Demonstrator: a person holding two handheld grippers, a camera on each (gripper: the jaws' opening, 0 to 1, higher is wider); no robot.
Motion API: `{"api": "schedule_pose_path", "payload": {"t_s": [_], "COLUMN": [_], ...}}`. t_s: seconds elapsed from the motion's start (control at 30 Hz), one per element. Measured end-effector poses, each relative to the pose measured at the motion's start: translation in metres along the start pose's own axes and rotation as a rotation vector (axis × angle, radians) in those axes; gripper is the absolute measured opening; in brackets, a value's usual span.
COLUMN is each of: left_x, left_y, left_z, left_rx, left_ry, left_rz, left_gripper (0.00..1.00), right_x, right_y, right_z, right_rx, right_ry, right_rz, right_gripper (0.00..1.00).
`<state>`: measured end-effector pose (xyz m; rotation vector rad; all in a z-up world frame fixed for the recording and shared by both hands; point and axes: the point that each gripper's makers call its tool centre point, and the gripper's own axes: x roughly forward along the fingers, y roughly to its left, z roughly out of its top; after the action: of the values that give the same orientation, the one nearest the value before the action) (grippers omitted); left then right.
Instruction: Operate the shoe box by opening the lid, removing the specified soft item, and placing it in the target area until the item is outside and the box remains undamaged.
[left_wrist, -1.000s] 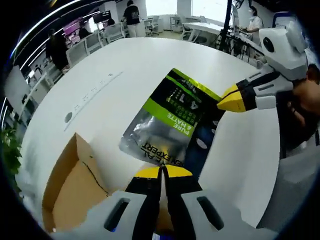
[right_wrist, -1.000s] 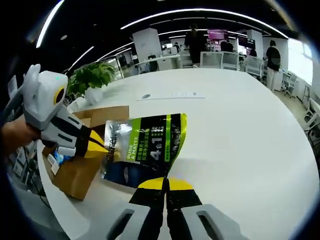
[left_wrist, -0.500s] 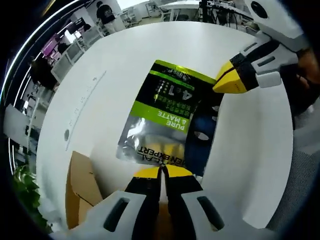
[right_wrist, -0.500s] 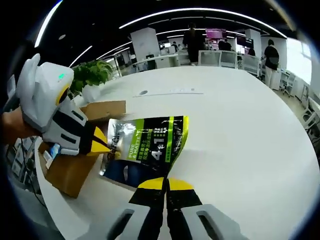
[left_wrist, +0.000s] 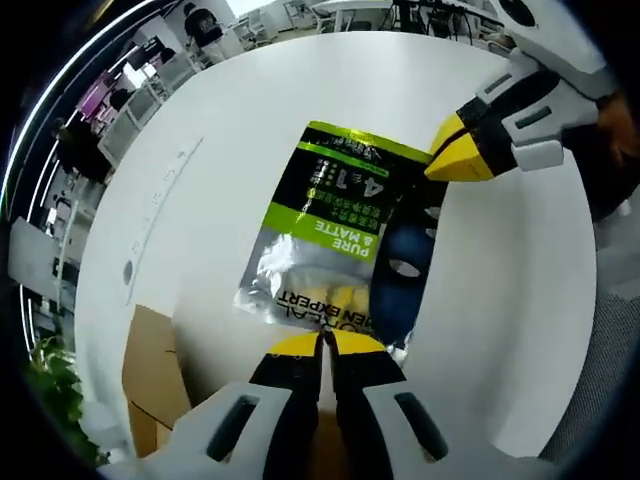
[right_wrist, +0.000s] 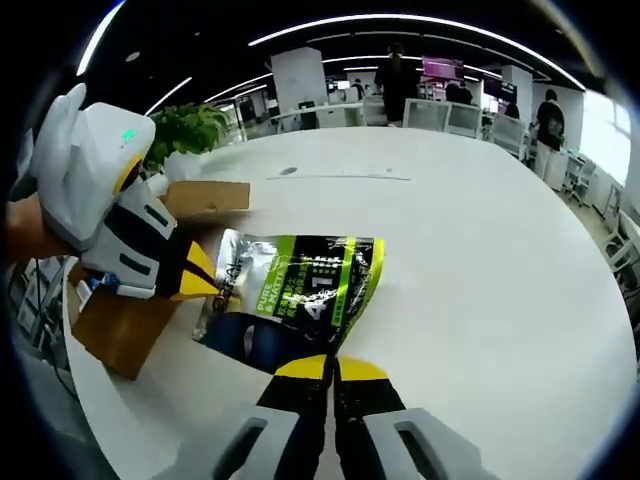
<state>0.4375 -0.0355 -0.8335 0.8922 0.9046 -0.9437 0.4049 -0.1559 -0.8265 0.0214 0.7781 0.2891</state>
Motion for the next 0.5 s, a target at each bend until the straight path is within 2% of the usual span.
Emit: {"api": "schedule_pose_path", "payload": {"t_s": [0.13,0.5], "left_x": [0.0008,-0.0021], "left_y": [0.0021,0.0037], "left_z": [-0.0012,-0.0022], "left_rx": [0.057,0.026], "left_ry": [-0.002,-0.015], "left_rz": [0.021,0.022], "left_gripper": [0.0,0.0], "right_x": [0.0029,0.0065], "right_y": [-0.003,-0.0053], "right_z": [-0.0028,-0.0023], "right_rx": [-0.011,-0.013], "right_ry": [0.009,0.007], "right_rz": [-0.007,-0.01], "right_gripper": [0.0,0.0]}}
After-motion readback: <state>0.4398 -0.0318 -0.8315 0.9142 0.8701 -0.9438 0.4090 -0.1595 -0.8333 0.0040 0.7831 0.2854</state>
